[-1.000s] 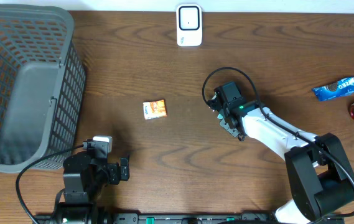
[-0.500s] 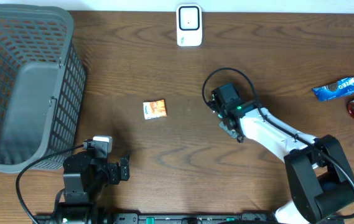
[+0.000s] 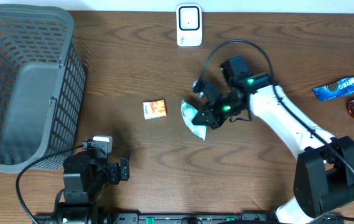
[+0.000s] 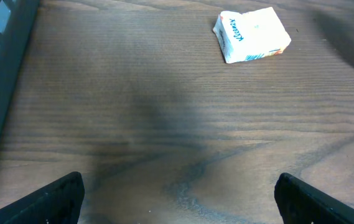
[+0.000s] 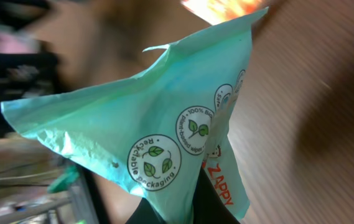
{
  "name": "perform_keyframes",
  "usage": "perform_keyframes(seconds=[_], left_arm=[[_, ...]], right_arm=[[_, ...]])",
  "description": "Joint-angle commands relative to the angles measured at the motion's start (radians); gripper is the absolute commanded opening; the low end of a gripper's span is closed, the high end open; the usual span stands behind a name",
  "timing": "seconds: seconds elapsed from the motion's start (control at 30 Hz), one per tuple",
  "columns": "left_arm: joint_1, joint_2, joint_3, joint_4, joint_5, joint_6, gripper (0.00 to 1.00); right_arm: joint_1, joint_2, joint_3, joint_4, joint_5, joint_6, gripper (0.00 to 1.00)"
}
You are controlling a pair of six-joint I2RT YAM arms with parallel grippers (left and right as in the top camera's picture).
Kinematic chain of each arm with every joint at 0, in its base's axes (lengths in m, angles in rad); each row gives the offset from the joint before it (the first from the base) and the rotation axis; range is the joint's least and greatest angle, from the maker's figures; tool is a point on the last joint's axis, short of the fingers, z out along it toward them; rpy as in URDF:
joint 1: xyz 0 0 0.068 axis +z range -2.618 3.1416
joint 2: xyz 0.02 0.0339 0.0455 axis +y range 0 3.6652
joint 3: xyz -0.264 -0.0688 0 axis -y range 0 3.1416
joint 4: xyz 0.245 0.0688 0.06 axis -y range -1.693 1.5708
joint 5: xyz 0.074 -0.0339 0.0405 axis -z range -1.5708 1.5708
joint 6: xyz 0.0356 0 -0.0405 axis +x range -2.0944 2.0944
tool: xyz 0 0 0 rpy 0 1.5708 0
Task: Scan the item barcode
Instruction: 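Lift the wipes pack up to the white scanner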
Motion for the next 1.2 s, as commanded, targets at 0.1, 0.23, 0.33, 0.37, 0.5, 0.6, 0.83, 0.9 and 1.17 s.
perform_keyframes(seconds=[0.1,0.23,0.33,0.37,0.5,0.6,0.83,0.9,1.17], left_arm=[[-0.001,-0.001,-0.002,0.0,0.012,-0.002,0.98],[-0.001,-0.001,-0.002,0.0,0.012,-0.002,0.98],[-0.001,-0.001,-0.002,0.0,0.012,-0.002,0.98],[-0.001,-0.001,-0.002,0.0,0.012,-0.002,0.98],[-0.001,-0.001,-0.002,0.0,0.012,-0.002,0.98],[-0.001,-0.001,-0.002,0.0,0.012,-0.002,0.98],[-0.001,-0.001,-0.002,0.0,0.012,-0.002,0.98],[-0.001,-0.001,-0.002,0.0,0.012,-0.002,0.98],[-0.001,-0.001,-0.002,0.0,0.012,-0.002,0.98]], right_arm=[[-0.072,0.001,-0.071,0.028,-0.438,-0.338,0.01],[-0.079,0.001,-0.117,0.062,-0.544,-0.591,0.01],[-0.079,0.001,-0.156,0.111,-0.615,-0.705,0.01],[-0.079,0.001,-0.166,0.134,-0.634,-0.703,0.01],[-0.079,0.001,-0.178,0.144,-0.708,-0.67,0.01],[-0.079,0.001,-0.178,0.143,-0.723,-0.595,0.01],[-0.079,0.001,-0.178,0.081,-0.701,-0.368,0.01],[-0.079,0.001,-0.178,0.051,-0.653,-0.362,0.01],[-0.062,0.001,-0.169,0.066,-0.546,-0.24,0.01]])
